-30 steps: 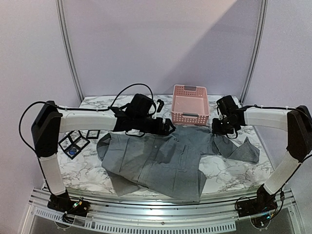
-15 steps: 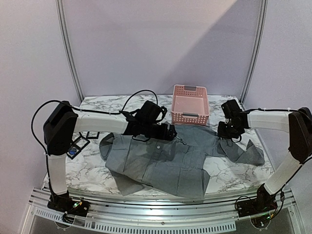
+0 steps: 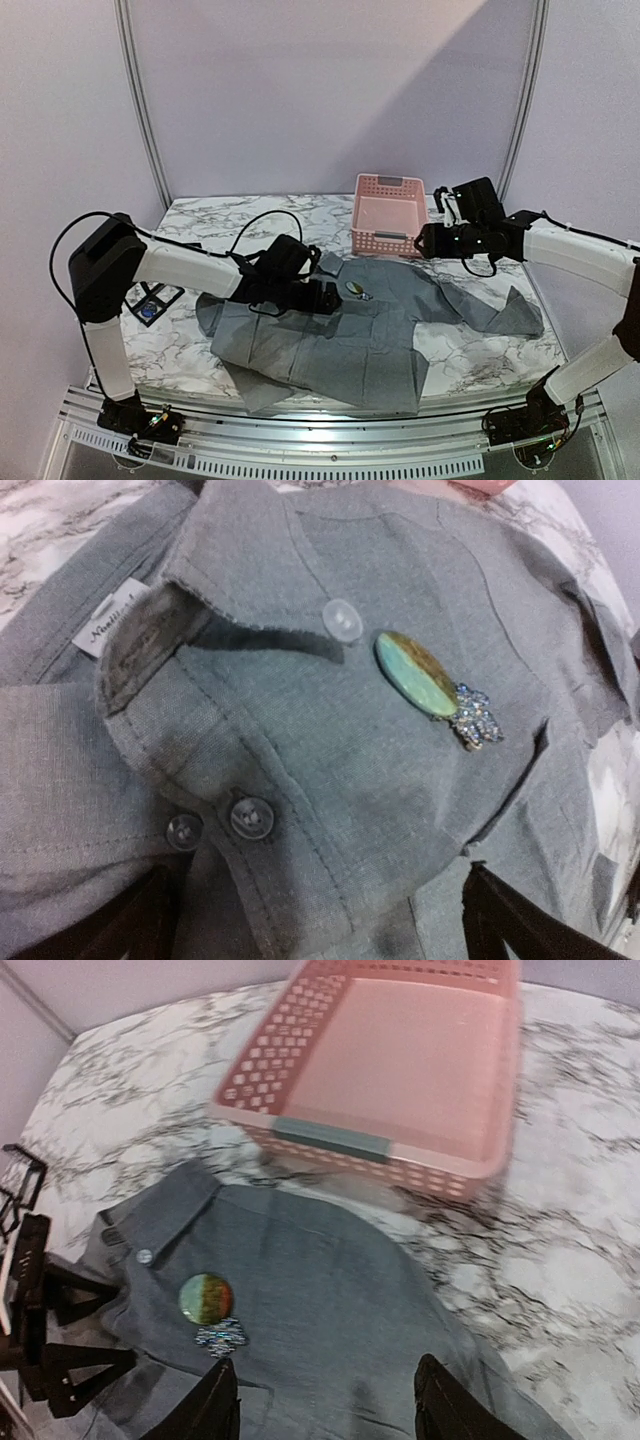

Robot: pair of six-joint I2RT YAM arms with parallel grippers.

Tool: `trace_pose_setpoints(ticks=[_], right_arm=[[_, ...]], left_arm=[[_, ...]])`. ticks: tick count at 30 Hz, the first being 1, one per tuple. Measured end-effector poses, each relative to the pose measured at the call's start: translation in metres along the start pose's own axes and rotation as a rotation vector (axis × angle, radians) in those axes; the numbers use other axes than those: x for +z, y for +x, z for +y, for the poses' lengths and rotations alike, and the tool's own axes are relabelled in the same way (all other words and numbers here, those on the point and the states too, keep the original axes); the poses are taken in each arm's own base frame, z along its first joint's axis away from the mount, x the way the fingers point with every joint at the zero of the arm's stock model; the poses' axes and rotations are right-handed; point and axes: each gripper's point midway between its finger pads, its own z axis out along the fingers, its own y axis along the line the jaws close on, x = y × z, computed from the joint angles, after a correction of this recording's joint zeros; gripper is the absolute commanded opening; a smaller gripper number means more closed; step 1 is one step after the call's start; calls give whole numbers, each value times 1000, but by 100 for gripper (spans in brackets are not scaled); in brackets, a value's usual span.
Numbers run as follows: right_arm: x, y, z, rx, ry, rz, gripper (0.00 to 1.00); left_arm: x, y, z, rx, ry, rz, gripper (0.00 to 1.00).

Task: Remove the brooch from the garment

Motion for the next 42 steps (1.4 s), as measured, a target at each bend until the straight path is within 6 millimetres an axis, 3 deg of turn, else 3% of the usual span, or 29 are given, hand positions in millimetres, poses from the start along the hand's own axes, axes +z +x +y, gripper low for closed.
trace_pose_setpoints(ticks=[4, 7, 15, 27, 32, 37, 42], right_arm=[[13, 5, 52, -97, -150, 32, 58], [32, 19, 80, -152, -216, 87, 56], [80, 52, 120, -247, -278, 190, 49], [134, 88, 135, -338, -224, 258, 42], [146, 94, 136, -377, -171, 248, 37], [152, 94, 125, -409, -66, 218, 35], [152, 91, 119, -422, -13, 205, 39]], left_arm=[[-7, -2, -1, -20, 8, -5, 100], [-16, -10, -5, -26, 19, -26, 99], [-38, -32, -13, -49, 51, -85, 100], [-44, -44, 5, -93, 30, -110, 99], [-50, -41, 10, -100, 26, -112, 100], [-55, -42, 11, -109, 28, -120, 100], [-57, -45, 12, -113, 29, -127, 100]])
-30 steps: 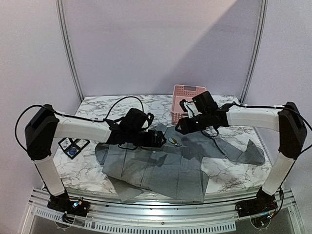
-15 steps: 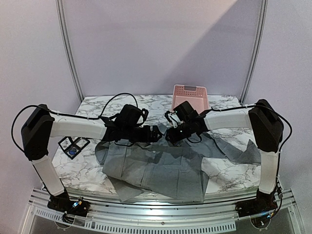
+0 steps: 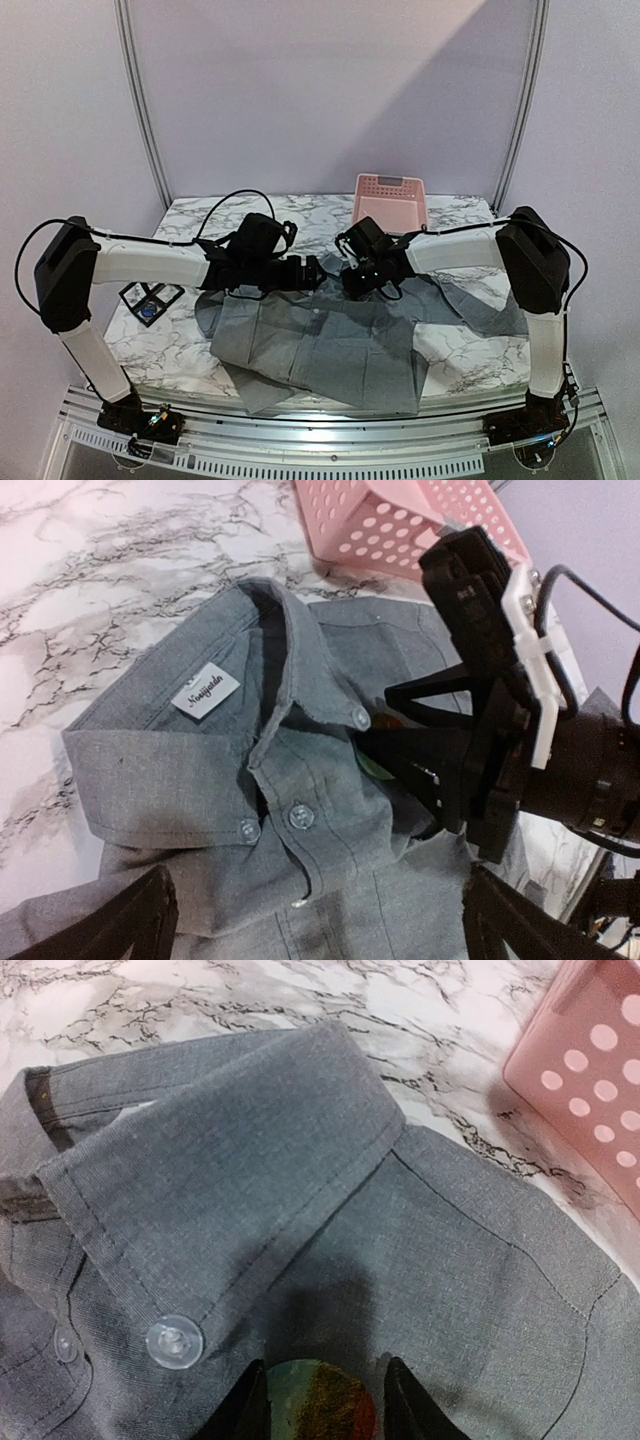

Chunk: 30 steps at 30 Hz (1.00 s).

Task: Remove the brooch from the garment

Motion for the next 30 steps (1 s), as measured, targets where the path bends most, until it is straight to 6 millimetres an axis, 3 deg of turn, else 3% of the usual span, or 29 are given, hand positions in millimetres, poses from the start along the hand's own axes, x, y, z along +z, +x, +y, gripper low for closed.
trace_pose_setpoints(ticks=[25, 28, 30], right_arm=[[-3, 17, 17, -18, -82, 76, 49], [-4, 17, 20, -19, -99, 81, 47], [-4, 17, 20, -15, -100, 82, 40]], left_arm=[[2, 3, 2, -24, 8, 16, 100], [2, 3, 3, -29, 8, 16, 100], [2, 3, 3, -30, 9, 17, 99]])
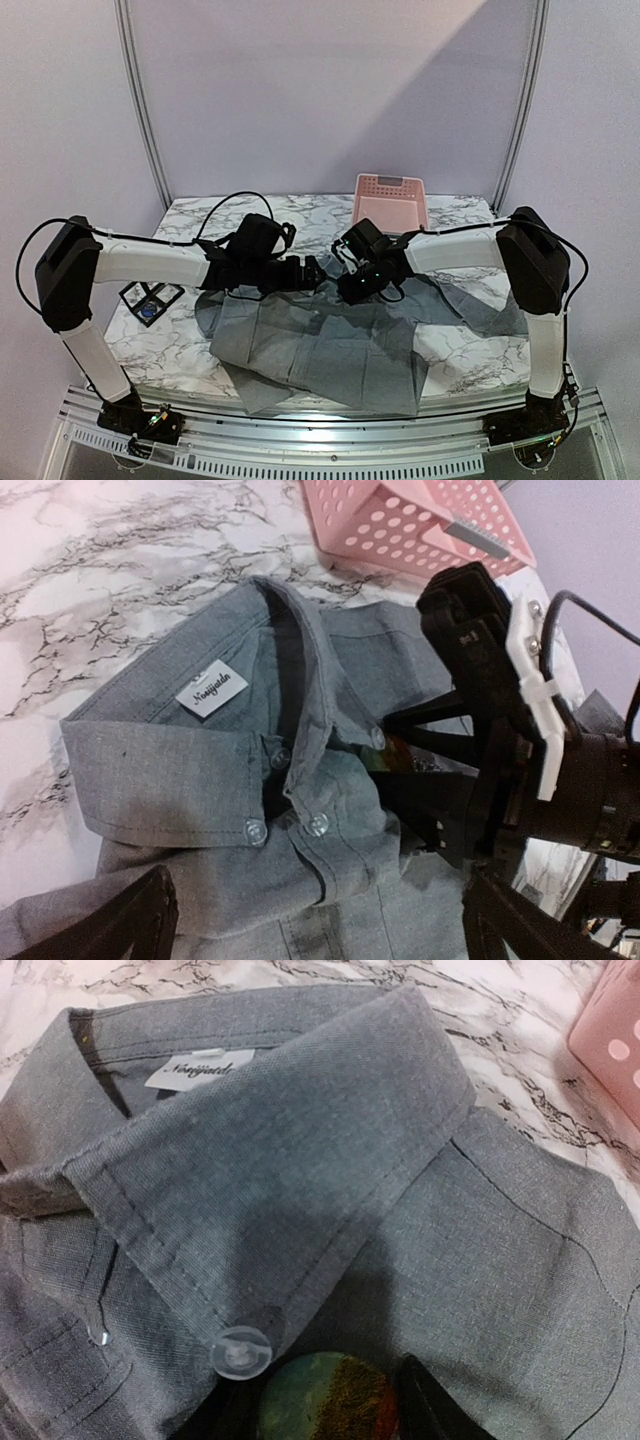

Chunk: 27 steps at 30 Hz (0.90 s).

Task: Remove the brooch from the garment

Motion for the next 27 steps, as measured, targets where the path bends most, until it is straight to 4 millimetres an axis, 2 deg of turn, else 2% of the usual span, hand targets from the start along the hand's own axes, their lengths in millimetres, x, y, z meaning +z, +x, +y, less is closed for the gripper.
trace_pose_setpoints(ticks=[2, 6, 11, 15, 20, 24, 27], right_arm=[[0, 0, 0, 9, 0, -1, 38], [0, -3, 2, 42, -8, -12, 42], [1, -5, -2, 106, -28, -35, 43], [-4, -3, -10, 175, -80, -56, 42], [-13, 6, -31, 274, -100, -62, 41], [-24, 5, -41, 322, -96, -90, 42], [-33, 2, -42, 336, -95, -111, 45]], left_arm=[[0, 0, 0, -1, 0, 0, 100], [0, -1, 1, -2, 2, 1, 99], [5, -3, -7, -1, 42, 5, 97], [25, -6, -17, -2, 95, 9, 91], [46, -9, -17, 0, 88, 17, 94], [63, -21, -20, 22, 67, -2, 96], [70, -29, -21, 38, 48, -13, 92]])
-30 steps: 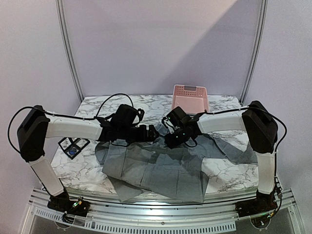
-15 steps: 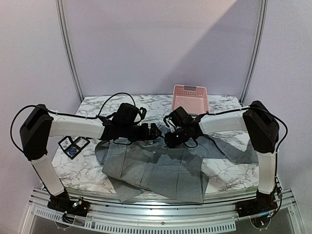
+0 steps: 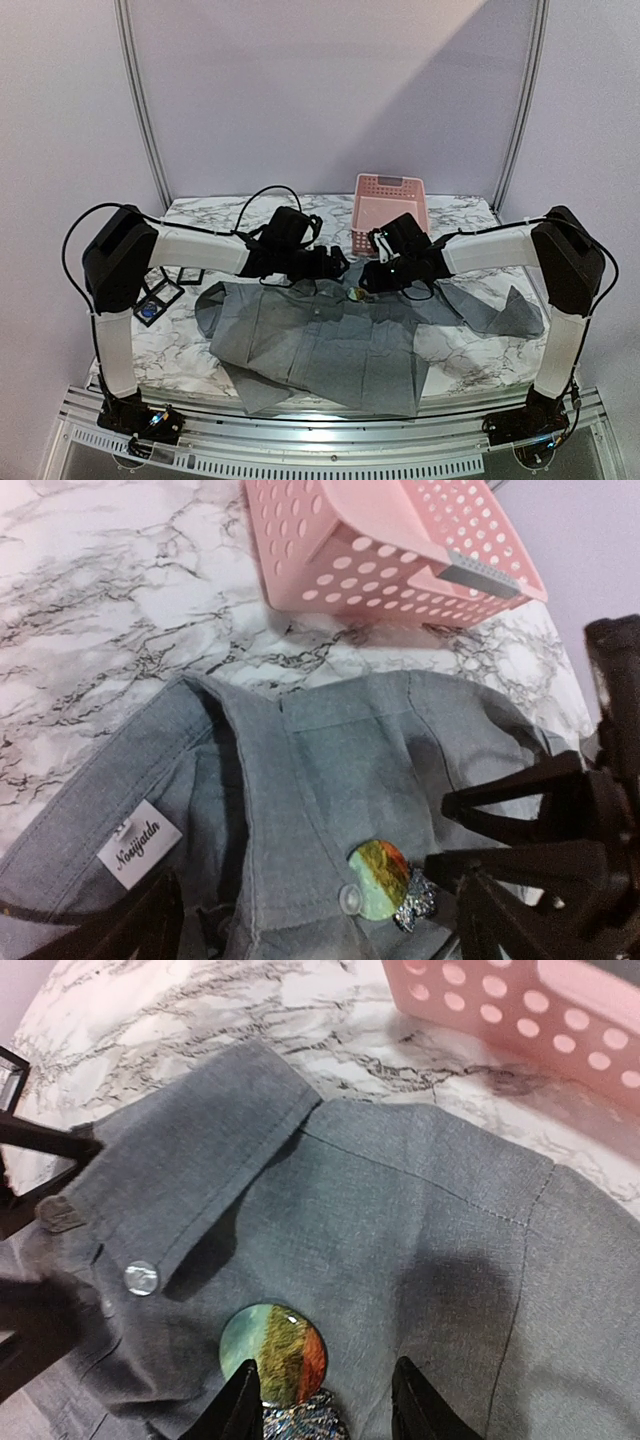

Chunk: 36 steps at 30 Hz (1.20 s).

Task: Remove the brooch from the garment

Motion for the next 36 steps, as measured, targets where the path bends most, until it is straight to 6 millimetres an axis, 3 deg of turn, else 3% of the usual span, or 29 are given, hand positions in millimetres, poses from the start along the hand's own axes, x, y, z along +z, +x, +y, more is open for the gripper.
trace_pose_setpoints(ticks=[7, 12, 15, 16, 19, 24, 30, 36], right_arm=[[-21, -22, 5, 7, -6, -75, 45], [-28, -29, 7, 9, -13, -101, 45], [-29, -28, 7, 9, -15, -102, 45], [-29, -27, 6, 9, -15, -103, 45], [-30, -22, 4, 8, -16, -105, 45], [-39, -9, 4, -9, -39, -107, 45], [-55, -16, 26, -35, -109, -150, 45], [-58, -16, 44, -57, -164, -163, 47]], left_arm=[[18, 10, 7, 15, -25, 50, 69], [27, 27, 9, 3, -8, 112, 35], [30, 33, 7, -14, 20, 134, 5], [30, 33, 5, -12, 36, 133, 0], [27, 31, -1, -10, 85, 108, 0], [2, 16, -21, -15, 215, 22, 0], [-20, -8, -53, -43, 389, -65, 0], [-25, -7, -56, -87, 444, -75, 0]])
